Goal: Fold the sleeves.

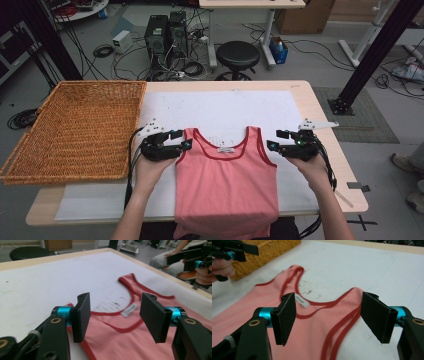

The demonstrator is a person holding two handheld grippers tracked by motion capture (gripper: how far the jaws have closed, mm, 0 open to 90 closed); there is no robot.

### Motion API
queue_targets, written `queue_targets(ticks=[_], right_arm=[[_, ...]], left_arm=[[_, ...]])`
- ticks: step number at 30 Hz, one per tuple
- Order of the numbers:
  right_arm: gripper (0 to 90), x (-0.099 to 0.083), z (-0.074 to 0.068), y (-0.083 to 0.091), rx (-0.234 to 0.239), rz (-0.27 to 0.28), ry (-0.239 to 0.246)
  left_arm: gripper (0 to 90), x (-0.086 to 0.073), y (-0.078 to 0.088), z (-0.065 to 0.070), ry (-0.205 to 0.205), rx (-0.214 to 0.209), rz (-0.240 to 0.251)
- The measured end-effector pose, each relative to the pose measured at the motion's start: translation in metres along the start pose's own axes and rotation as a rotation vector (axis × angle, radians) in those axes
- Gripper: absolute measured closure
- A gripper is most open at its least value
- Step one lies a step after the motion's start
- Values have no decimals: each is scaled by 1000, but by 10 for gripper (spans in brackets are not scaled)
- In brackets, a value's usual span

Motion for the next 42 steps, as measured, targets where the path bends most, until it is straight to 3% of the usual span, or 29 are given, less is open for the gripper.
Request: queue_targets(ticks=[3, 6, 7, 8, 11, 14, 19, 21, 23, 25, 27, 28, 29, 31, 34, 38, 42], right_arm=[[374, 1, 14, -14, -32, -24, 3], [405, 1, 19, -19, -57, -37, -7], [405, 1, 19, -19, -57, -37, -7], [531, -3, 41, -41, -131, -80, -30], [554, -5, 52, -55, -149, -104, -65], [574, -7, 62, -69, -173, -136, -57], [563, -7, 68, -89, -148, -167, -56], [571, -7, 67, -96, -146, -196, -49], [641, -8, 66, -103, -136, -231, -24], [731, -9, 65, -106, -140, -243, -6], [731, -9, 64, -106, -135, -242, -11], [805, -9, 64, -106, -135, -242, -11], [843, -7, 64, -106, -140, -232, 2], [845, -3, 63, -103, -152, -202, -3], [844, 7, 63, -97, -159, -137, -9], [844, 17, 63, -91, -184, -94, -9], [844, 29, 58, -81, -195, -21, -2]], left_arm=[[461, 2, -14, -19, 32, 58, -19], [469, 2, -14, -19, 32, 58, -19], [469, -3, -36, -44, 71, 154, -77], [516, -5, -41, -49, 85, 171, -90], [516, -8, -56, -60, 88, 180, -138], [516, -11, -67, -66, 86, 174, -178], [512, -19, -78, -77, 108, 195, -259], [518, -20, -79, -78, 89, 196, -270], [570, -20, -79, -78, 72, 206, -271], [688, -21, -82, -75, 39, 197, -279], [728, -21, -82, -75, 39, 197, -279], [728, -19, -83, -73, 38, 188, -257], [846, -17, -83, -74, 56, 187, -234], [858, -11, -80, -76, 65, 189, -175], [864, -2, -76, -76, 44, 206, -122], [866, 12, -68, -75, 29, 225, -30], [866, 29, -55, -61, -19, 225, 40]])
Point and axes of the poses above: each handheld gripper's, and its own axes: y roughly backward along the jaws, x roughly out of its top, z roughly to its right, the point moved 5 cm from there along -y, roughly forward along the jaws, and after that the axes turned 4 degrees about y, right-handed, at the moved point
